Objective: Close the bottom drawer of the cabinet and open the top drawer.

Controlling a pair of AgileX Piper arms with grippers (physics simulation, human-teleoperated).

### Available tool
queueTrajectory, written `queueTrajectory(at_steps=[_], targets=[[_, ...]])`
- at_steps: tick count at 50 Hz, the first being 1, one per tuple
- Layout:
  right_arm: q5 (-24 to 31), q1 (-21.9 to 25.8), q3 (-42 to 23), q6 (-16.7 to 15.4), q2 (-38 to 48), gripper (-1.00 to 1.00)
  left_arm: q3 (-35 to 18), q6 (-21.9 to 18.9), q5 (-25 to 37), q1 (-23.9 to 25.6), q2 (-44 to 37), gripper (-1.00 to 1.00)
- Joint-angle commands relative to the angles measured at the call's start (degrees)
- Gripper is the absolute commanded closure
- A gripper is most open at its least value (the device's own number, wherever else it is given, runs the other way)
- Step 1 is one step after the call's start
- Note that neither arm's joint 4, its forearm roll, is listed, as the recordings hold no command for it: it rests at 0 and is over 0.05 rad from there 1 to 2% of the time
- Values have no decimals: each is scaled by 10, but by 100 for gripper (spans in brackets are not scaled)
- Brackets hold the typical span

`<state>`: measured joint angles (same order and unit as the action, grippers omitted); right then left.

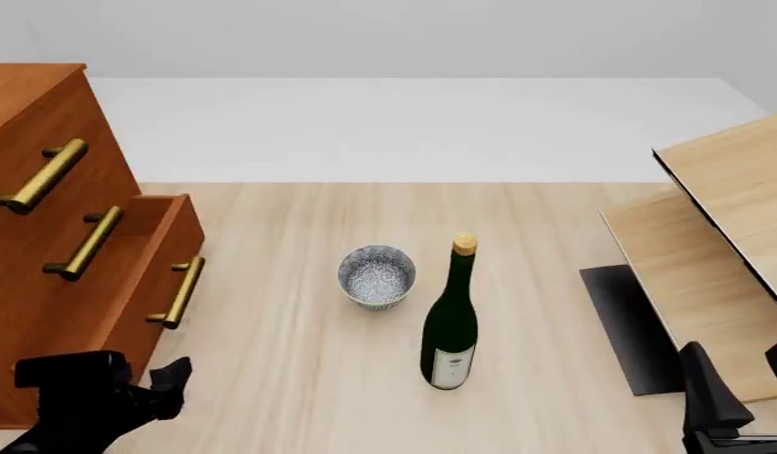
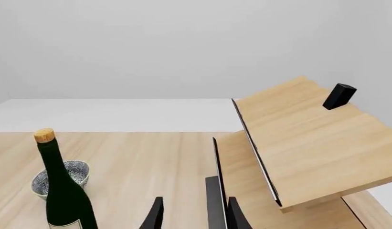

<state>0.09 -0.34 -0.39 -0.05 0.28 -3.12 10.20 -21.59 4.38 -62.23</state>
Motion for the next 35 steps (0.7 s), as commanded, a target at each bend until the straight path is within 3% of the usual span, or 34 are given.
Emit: queueTrajectory(at_steps=[1, 10, 35], targets=[[0, -1, 0, 0, 0, -100, 0, -24, -14, -52, -6, -100], [0, -1, 0, 0, 0, -100, 12, -36, -53, -86, -34, -100], [-1, 0, 0, 0, 1, -100, -6, -72, -68, -183, -41, -100]])
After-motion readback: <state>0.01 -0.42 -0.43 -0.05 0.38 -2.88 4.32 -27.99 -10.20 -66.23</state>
